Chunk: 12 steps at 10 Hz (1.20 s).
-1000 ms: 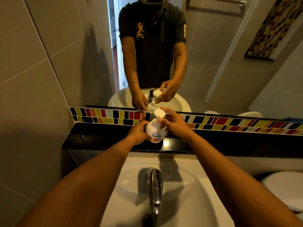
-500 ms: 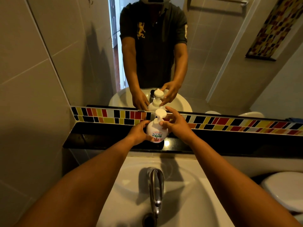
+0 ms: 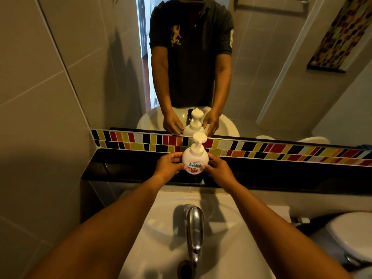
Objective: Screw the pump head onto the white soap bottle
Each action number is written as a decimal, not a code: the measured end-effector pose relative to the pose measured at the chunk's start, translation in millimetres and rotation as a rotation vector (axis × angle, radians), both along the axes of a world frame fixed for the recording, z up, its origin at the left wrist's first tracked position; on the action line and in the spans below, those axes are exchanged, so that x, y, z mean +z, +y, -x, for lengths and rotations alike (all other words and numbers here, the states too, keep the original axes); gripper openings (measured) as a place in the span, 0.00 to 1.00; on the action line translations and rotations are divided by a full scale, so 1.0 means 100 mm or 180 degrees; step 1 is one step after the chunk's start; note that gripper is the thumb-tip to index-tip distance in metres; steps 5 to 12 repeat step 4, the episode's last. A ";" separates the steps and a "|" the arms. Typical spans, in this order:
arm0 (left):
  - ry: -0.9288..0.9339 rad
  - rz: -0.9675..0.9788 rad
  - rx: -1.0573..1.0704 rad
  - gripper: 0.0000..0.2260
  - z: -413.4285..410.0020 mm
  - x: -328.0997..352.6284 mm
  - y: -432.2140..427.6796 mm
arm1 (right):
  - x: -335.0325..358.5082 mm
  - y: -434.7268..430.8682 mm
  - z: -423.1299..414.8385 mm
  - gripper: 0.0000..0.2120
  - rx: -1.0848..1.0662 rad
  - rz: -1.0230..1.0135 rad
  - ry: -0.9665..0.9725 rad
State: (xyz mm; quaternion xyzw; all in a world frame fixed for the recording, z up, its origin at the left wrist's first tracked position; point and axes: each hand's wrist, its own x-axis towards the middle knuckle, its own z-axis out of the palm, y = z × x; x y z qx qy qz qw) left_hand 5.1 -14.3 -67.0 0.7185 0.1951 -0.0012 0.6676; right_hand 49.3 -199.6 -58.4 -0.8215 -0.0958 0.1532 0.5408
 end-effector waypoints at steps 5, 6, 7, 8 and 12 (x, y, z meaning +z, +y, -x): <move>-0.0044 -0.0304 0.0083 0.29 0.00 0.01 0.01 | -0.09 0.01 -0.03 0.30 -0.0129 0.0371 -0.0165; -0.0044 -0.0304 0.0083 0.29 0.00 0.01 0.01 | -0.09 0.01 -0.03 0.30 -0.0129 0.0371 -0.0165; -0.0044 -0.0304 0.0083 0.29 0.00 0.01 0.01 | -0.09 0.01 -0.03 0.30 -0.0129 0.0371 -0.0165; -0.0044 -0.0304 0.0083 0.29 0.00 0.01 0.01 | -0.09 0.01 -0.03 0.30 -0.0129 0.0371 -0.0165; -0.0044 -0.0304 0.0083 0.29 0.00 0.01 0.01 | -0.09 0.01 -0.03 0.30 -0.0129 0.0371 -0.0165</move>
